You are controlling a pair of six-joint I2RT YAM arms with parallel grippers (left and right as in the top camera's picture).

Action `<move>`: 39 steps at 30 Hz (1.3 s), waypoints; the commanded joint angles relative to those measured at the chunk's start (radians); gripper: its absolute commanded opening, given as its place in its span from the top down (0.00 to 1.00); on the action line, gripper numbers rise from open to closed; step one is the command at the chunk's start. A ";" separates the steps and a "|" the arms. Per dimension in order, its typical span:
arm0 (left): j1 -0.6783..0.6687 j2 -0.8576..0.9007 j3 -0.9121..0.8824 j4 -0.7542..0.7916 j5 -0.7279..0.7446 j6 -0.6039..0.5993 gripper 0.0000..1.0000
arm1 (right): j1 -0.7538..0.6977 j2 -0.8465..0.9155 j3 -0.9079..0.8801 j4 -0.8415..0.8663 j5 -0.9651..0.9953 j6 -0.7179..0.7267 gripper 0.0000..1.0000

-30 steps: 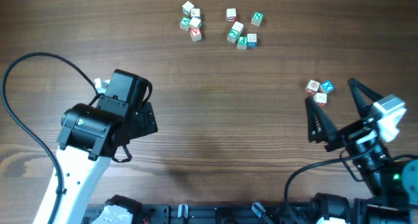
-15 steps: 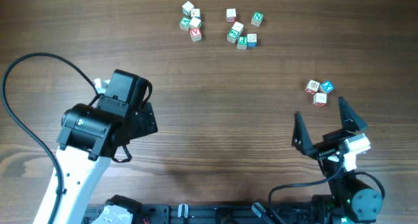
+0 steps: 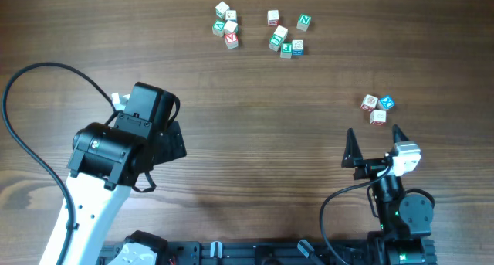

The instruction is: Form a circle

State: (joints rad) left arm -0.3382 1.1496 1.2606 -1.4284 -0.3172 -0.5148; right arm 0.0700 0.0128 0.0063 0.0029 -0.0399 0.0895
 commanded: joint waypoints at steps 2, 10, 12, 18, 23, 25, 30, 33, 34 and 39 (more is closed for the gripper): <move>0.008 -0.009 -0.001 0.002 -0.013 -0.018 0.00 | -0.056 -0.010 -0.001 0.001 0.018 0.004 0.00; 0.008 -0.009 -0.001 0.002 -0.013 -0.018 0.00 | -0.056 -0.009 -0.001 -0.001 -0.001 -0.011 0.00; 0.008 -0.009 -0.001 0.002 -0.013 -0.018 0.00 | -0.056 -0.009 -0.001 -0.001 -0.002 -0.011 0.00; 0.008 -0.009 -0.001 0.002 -0.013 -0.018 0.00 | -0.056 -0.009 -0.001 -0.001 -0.002 -0.011 0.00; 0.008 -0.009 -0.001 0.002 -0.013 -0.018 0.00 | -0.056 -0.008 -0.001 -0.001 -0.002 -0.011 0.00; 0.009 -0.012 -0.001 0.002 -0.013 -0.018 0.00 | -0.056 -0.008 -0.001 -0.001 -0.002 -0.011 0.00; 0.008 -0.042 -0.085 0.013 -0.013 -0.018 0.00 | -0.056 -0.005 -0.001 -0.001 -0.002 -0.011 0.00; 0.010 -0.193 -0.275 0.225 -0.021 -0.007 0.00 | -0.056 -0.005 -0.001 -0.001 -0.002 -0.011 0.00; 0.015 -0.258 -0.339 0.349 -0.020 0.031 0.00 | -0.056 -0.005 -0.001 -0.001 -0.002 -0.011 0.00; 0.089 -0.483 -0.597 0.702 0.022 0.172 0.00 | -0.056 -0.005 -0.001 -0.001 -0.002 -0.011 0.00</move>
State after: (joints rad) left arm -0.2966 0.7784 0.8024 -0.8444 -0.3202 -0.4427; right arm 0.0166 0.0139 0.0063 0.0002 -0.0402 0.0845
